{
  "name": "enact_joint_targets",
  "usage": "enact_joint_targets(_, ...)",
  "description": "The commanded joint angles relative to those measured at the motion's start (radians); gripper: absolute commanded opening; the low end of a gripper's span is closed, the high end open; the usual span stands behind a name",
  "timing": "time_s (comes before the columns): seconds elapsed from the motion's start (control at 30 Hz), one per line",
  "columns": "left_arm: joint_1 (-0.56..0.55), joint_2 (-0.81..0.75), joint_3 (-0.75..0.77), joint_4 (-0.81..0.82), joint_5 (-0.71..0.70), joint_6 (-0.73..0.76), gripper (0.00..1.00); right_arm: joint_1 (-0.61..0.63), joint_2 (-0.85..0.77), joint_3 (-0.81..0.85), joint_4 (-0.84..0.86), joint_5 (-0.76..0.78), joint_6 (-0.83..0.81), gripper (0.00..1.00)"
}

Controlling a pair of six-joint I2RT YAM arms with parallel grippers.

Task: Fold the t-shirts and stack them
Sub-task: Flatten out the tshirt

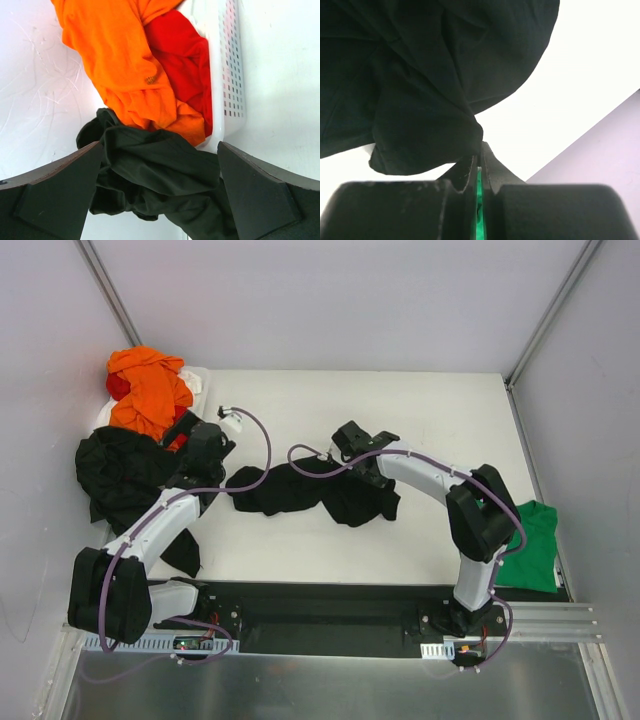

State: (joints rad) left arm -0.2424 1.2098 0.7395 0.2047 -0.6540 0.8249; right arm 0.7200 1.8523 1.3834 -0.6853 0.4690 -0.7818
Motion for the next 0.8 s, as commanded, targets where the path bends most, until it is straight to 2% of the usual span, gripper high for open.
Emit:
enact_joint_targets(0.0,-0.006,0.008,-0.02,0.029,0.017,-0.027,0.99,-0.004,-0.035,0.077,-0.108,0.01,0.024,0.14)
enact_joint_targets(0.13,-0.006,0.008,-0.032,0.03,0.02,-0.023,0.99,-0.001,-0.033,0.085,-0.138,0.014,0.047,0.41)
enact_joint_targets(0.17,-0.006,0.005,-0.034,0.032,0.019,-0.021,0.99,-0.002,-0.034,0.085,-0.14,0.017,0.05,0.54)
enact_joint_targets(0.27,-0.006,0.002,-0.038,0.036,0.019,-0.018,0.99,0.001,-0.047,0.083,-0.158,0.017,0.061,0.68)
enact_joint_targets(0.63,-0.006,-0.001,-0.049,0.038,0.014,-0.017,0.99,0.039,-0.056,0.174,-0.266,-0.033,0.113,0.67)
enact_joint_targets(0.77,-0.005,-0.001,-0.054,0.041,0.014,-0.017,0.99,0.067,-0.064,0.19,-0.287,-0.12,0.142,0.66)
